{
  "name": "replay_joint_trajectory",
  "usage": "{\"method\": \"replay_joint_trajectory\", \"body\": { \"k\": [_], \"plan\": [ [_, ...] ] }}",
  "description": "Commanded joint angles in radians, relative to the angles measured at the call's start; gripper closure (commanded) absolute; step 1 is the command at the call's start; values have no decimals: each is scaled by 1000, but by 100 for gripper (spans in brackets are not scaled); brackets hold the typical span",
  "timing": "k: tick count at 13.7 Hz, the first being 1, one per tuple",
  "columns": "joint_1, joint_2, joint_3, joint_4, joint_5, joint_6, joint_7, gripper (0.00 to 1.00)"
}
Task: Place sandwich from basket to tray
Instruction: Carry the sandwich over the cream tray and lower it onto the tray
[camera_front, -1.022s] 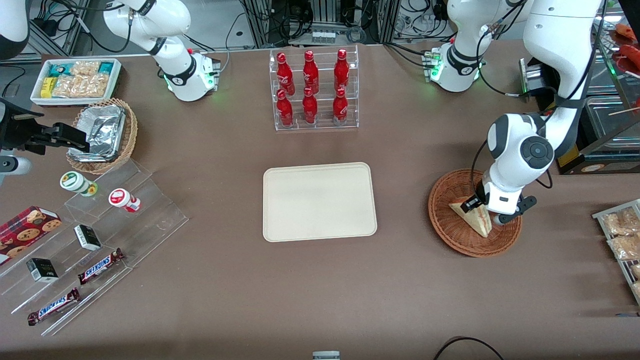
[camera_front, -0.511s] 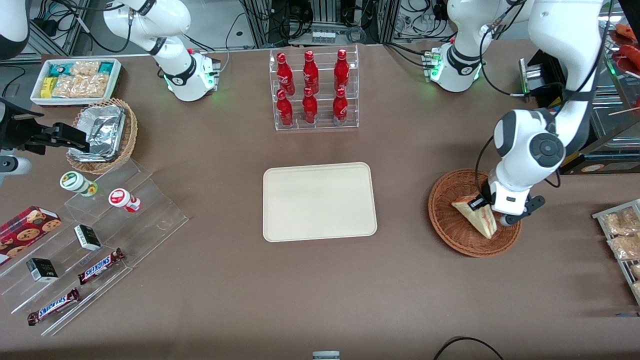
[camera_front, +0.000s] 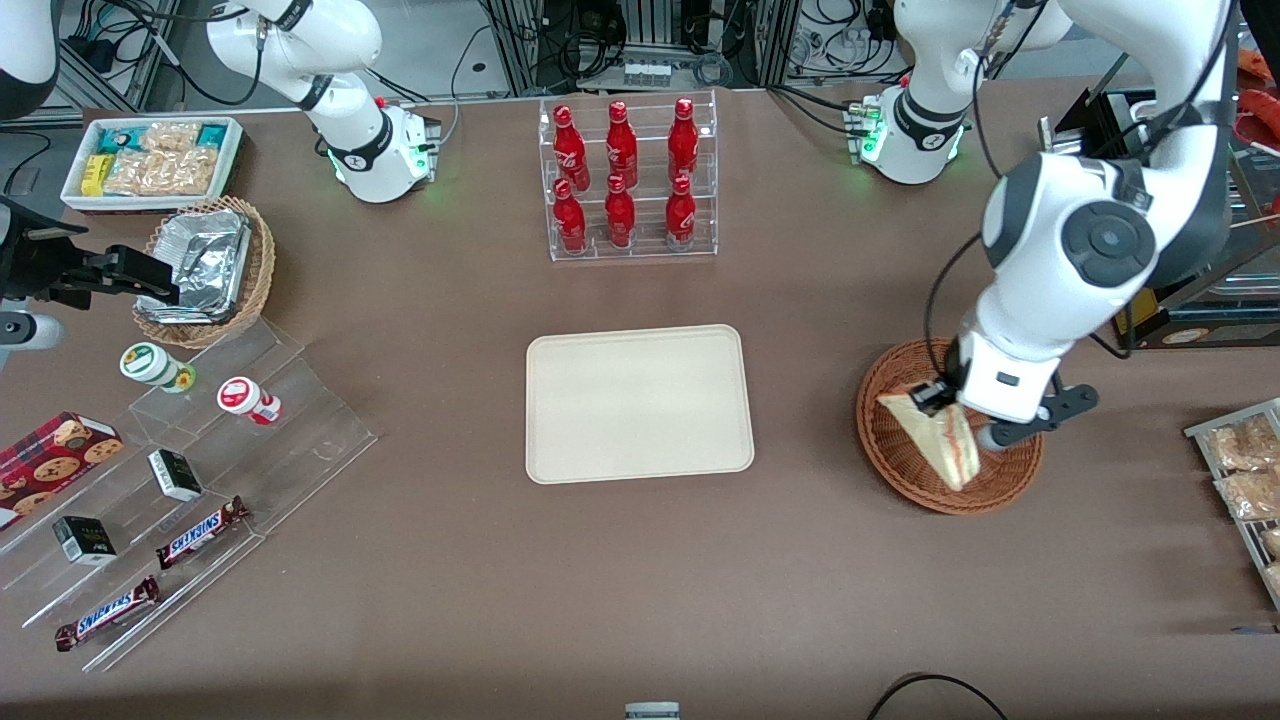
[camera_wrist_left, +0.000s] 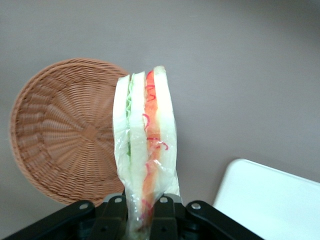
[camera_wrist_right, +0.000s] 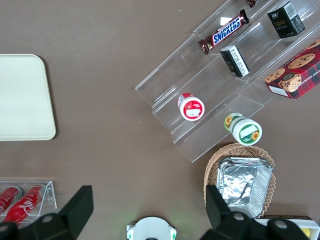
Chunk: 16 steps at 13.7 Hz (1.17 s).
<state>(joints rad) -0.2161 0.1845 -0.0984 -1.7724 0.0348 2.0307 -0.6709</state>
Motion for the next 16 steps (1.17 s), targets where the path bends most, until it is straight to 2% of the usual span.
{"method": "replay_joint_trajectory", "body": {
  "k": [1, 4, 7, 10, 12, 16],
  "plan": [
    [-124, 79, 8, 118, 5, -30, -47, 100],
    [-239, 148, 8, 204, 2, -30, -75, 100],
    [-354, 269, 8, 322, 2, -33, -131, 100],
    [-448, 372, 8, 363, 8, -21, -150, 100],
    [-494, 444, 9, 419, 10, -24, -150, 100],
    [-526, 555, 9, 429, 11, 42, -145, 100]
  ]
}}
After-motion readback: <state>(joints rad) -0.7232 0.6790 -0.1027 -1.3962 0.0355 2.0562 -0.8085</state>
